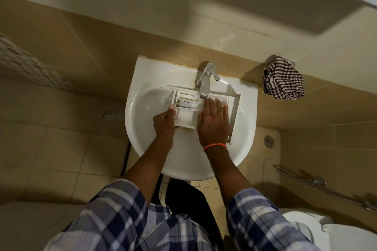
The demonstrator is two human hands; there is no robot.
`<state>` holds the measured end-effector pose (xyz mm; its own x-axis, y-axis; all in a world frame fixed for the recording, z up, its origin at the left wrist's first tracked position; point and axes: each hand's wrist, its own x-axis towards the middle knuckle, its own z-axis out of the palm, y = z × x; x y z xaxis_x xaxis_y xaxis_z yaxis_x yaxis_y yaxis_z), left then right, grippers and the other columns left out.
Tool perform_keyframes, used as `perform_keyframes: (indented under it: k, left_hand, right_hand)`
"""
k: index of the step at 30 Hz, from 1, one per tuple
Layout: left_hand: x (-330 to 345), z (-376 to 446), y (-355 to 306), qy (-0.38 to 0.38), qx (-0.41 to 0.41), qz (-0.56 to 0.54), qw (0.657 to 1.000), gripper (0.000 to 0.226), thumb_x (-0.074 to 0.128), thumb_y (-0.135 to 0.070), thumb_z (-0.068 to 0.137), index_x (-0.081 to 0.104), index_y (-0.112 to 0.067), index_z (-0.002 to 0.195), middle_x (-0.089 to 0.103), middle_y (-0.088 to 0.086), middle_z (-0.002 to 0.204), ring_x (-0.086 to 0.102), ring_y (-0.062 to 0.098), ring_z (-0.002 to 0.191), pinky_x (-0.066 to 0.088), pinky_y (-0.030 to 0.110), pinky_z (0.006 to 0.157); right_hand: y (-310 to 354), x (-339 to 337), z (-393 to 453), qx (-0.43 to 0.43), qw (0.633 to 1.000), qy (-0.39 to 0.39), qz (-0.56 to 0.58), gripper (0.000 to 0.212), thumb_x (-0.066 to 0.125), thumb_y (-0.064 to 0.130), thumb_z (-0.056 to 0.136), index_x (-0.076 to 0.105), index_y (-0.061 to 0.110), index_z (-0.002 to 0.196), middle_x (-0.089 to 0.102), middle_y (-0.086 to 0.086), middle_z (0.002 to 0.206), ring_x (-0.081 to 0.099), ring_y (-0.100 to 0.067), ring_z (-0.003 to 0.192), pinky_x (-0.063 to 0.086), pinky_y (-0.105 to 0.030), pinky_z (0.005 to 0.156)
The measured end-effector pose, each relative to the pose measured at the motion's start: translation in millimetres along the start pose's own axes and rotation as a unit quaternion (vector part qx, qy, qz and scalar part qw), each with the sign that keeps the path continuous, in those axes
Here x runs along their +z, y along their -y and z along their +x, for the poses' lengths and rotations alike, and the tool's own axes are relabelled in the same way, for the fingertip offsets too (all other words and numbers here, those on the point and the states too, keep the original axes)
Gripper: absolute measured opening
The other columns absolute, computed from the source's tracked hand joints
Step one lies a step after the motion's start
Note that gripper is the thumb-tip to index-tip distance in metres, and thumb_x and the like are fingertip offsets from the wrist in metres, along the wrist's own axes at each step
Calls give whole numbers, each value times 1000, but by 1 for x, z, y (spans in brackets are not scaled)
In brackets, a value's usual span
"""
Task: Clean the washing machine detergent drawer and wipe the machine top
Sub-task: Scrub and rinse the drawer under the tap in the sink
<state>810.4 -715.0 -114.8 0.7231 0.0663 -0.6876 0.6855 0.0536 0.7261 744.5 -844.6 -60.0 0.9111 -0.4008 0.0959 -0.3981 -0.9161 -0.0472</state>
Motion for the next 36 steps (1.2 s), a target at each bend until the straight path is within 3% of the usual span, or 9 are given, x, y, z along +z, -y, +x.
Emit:
perform_keyframes:
  k: [2,7,11,13,18,23,28,32,36]
  left_hand:
    - [-8,0,3,2,-15,-22,1000,35,70,-43,104,81,-13,90,80,8,99,76,29,102,69,41,72]
    - [-30,-4,8,-2,-60,-103,993,34,65,-37,108,78,-5,110,79,11,107,77,27,99,66,32,63]
    - [-19,-3,2,8,-46,-103,994,42,70,-39,104,77,1,117,79,9,108,75,21,99,65,29,65]
    - [-9,-6,0,20,-31,-86,996,40,71,-39,104,78,-1,115,78,7,106,74,19,98,63,26,62]
    - [-6,-7,4,24,-17,-79,996,39,70,-39,104,79,-1,112,79,2,96,76,18,92,61,23,58]
    - [-7,-6,9,25,-28,-72,997,31,70,-38,105,78,-9,100,77,2,93,73,16,90,63,24,60]
    - [-4,-10,13,32,-14,-63,997,34,67,-36,106,79,-3,110,78,1,93,75,16,87,59,21,54]
    - [-10,-4,10,25,-32,-86,995,26,71,-36,104,78,-13,96,78,3,95,74,20,93,65,32,66]
    - [0,-4,6,28,-28,-84,996,37,72,-40,103,81,-5,110,80,8,101,76,27,101,66,39,73]
  right_hand:
    - [15,1,-1,-2,1000,10,16,55,38,35,111,49,3,155,54,-21,155,42,-40,150,21,-55,130]
    - [22,0,12,-189,979,71,37,53,36,33,113,41,11,162,49,-11,162,37,-30,155,15,-52,133]
    - [4,-7,22,-74,997,-8,-2,43,49,22,104,63,4,141,71,-18,129,60,-40,124,35,-51,123]
    - [13,-9,18,-8,1000,-17,-18,43,51,19,102,63,0,138,69,-21,127,60,-43,120,36,-53,121]
    - [19,-1,11,-112,992,45,29,54,41,36,111,52,1,151,57,-21,151,51,-37,143,30,-52,127]
    - [-1,-9,18,14,1000,-19,-2,32,50,18,102,68,0,122,69,-21,117,63,-41,108,48,-48,103]
    - [22,2,12,-77,995,59,-9,50,47,42,106,61,3,134,64,-19,129,59,-37,119,43,-51,111]
    - [-3,-8,20,-37,999,-3,-2,28,50,26,106,65,7,119,65,-16,112,60,-38,102,47,-47,95]
    - [24,1,14,4,999,27,-23,50,43,45,107,60,4,131,63,-18,124,58,-38,118,37,-55,116]
